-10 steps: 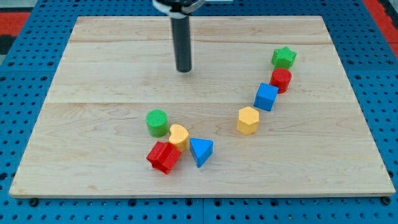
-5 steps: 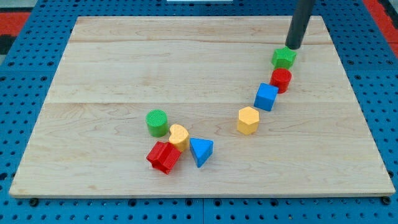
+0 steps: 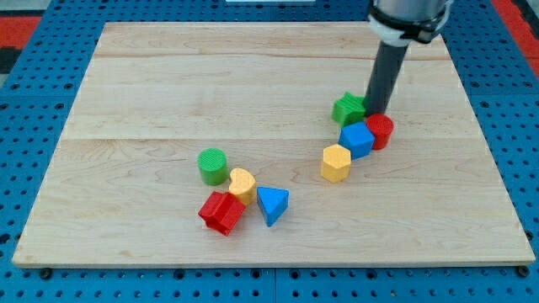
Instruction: Slide the blue cube to the top of the yellow hexagon
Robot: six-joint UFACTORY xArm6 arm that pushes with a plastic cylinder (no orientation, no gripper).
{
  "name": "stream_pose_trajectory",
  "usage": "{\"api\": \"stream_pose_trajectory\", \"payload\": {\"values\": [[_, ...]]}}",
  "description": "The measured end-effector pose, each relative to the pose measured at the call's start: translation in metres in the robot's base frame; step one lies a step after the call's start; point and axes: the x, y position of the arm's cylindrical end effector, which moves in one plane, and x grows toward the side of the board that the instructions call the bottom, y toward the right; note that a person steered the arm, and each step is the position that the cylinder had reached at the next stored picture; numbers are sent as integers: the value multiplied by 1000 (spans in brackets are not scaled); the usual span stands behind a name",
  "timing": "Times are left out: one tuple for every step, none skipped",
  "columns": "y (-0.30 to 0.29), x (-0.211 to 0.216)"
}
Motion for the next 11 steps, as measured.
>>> {"api": "stream_pose_trajectory", "payload": {"values": [[-28, 22], [-28, 33], [-29, 20], [-12, -4], [40, -13], [76, 3], [61, 23], [36, 23], [19, 21], [22, 24], [18, 44]]}}
